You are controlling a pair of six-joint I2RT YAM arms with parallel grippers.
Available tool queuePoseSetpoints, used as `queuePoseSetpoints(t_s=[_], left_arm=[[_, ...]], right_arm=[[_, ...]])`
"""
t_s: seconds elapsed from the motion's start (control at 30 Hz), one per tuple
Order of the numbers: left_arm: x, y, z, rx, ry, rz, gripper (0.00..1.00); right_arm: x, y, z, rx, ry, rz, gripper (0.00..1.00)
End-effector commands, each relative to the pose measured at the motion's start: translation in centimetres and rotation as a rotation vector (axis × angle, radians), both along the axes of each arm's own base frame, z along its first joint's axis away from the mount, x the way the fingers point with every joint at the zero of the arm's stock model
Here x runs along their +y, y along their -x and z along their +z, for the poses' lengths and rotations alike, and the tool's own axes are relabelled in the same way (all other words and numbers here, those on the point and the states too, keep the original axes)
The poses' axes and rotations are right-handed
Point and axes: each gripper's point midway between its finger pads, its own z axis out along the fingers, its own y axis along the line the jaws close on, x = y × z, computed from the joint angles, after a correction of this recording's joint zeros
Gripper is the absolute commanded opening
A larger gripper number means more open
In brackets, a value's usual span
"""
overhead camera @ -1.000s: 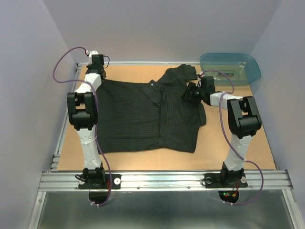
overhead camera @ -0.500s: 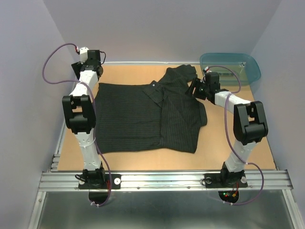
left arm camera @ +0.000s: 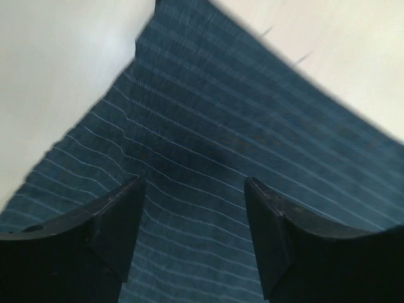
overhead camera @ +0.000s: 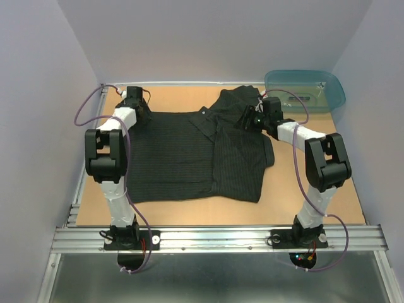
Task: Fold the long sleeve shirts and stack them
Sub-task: Flatten the shirt out
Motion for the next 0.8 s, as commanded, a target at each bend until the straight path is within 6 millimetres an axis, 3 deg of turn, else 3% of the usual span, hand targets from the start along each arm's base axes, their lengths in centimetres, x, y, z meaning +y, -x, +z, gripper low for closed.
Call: queuePoseSetpoints(t_s=[0.0,0.2,0.37,0.5,0.53,0.6,0.77], left_arm=[[0.5,0.3,-2.9,0.051,0.057,0.033,0.74],[3.2,1.0,-5.6,0.1,0.073,0.11,0.72],[5.4,1.3,-6.7,0.13,0.086,0.168,0.72],[6.1,0.1,-5.7,0.106,0.097,0.179,0.73],[6.1,-0.2,-5.4,0.098,0.098,0.174,0.73],[6.0,-0.8,-3.9,0.073,0.103,0.163,0.77],[4.3,-0.4,0.5,0.0,0.09,0.103,0.86]], right_arm=[[-0.6,0.0,-4.1,0.077,0.017,-0.056,0.63],[-2.3,-0.2,-8.3,0.135,0.09,-0.107,0.62],[-6.1,-2.0,-10.8,0.166,0.15,-0.232,0.62],[-9.3,-4.7,-9.8,0.127,0.166,-0.312,0.62],[-10.0,-5.9,-8.5,0.09,0.185,-0.324,0.62],[-10.8,-6.3,-7.1,0.079,0.215,-0.322,0.63],[-8.6,-5.7,-1.2,-0.04,0.185,-0.17,0.64]])
